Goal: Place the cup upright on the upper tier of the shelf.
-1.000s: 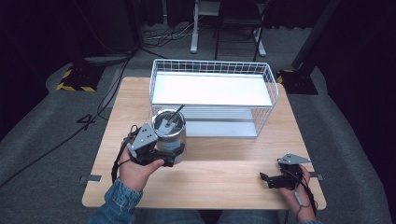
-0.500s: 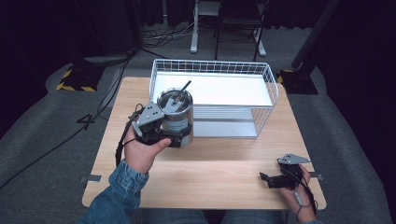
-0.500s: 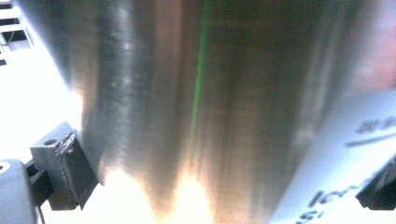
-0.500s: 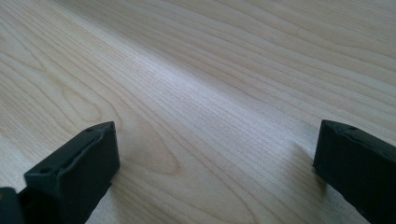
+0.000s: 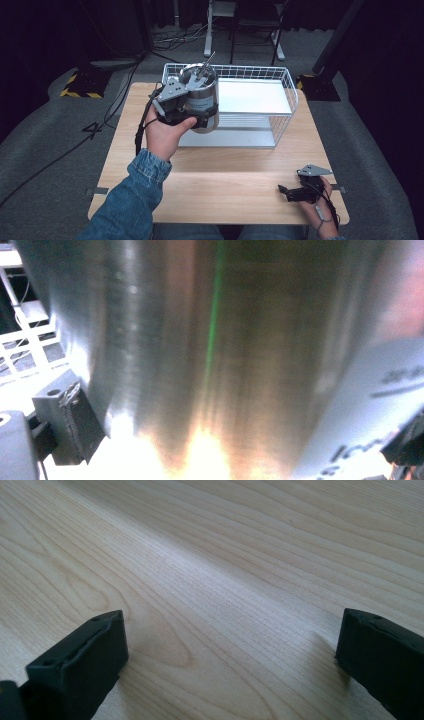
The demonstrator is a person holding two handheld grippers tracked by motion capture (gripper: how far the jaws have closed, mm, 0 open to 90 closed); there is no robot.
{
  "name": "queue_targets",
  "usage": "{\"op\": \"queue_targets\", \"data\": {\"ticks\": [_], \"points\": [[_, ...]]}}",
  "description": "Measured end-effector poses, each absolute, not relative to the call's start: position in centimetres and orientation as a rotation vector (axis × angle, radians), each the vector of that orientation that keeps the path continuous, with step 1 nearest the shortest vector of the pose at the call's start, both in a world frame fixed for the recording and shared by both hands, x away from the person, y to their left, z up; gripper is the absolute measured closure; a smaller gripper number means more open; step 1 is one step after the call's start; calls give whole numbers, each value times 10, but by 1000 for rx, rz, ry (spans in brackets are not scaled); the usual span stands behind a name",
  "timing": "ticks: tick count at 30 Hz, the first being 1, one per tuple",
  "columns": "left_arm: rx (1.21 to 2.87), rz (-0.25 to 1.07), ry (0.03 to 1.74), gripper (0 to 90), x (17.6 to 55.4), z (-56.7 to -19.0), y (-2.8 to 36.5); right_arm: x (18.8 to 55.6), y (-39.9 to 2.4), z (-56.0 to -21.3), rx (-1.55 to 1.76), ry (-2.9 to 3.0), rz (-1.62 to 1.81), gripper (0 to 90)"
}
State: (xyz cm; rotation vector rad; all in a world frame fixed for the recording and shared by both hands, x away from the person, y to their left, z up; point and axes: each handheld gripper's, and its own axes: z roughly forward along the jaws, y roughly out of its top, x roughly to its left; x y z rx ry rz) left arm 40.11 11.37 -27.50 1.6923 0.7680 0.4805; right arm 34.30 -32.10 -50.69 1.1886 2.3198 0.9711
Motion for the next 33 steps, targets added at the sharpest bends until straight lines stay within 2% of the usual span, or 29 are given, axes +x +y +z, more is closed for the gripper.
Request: {"op": "queue_targets", "data": {"ticks": [7,16,33], "points": [[1660,530,767,38,428,-258,96,343,-321,-507,1188,2320,971,5],[1653,613,802,37,464,-255,79,344,-320,-507,1187,2322,973,4],[1684,600,891,37,502,-271,45,345,-319,-507,1184,2325,976,4]]}}
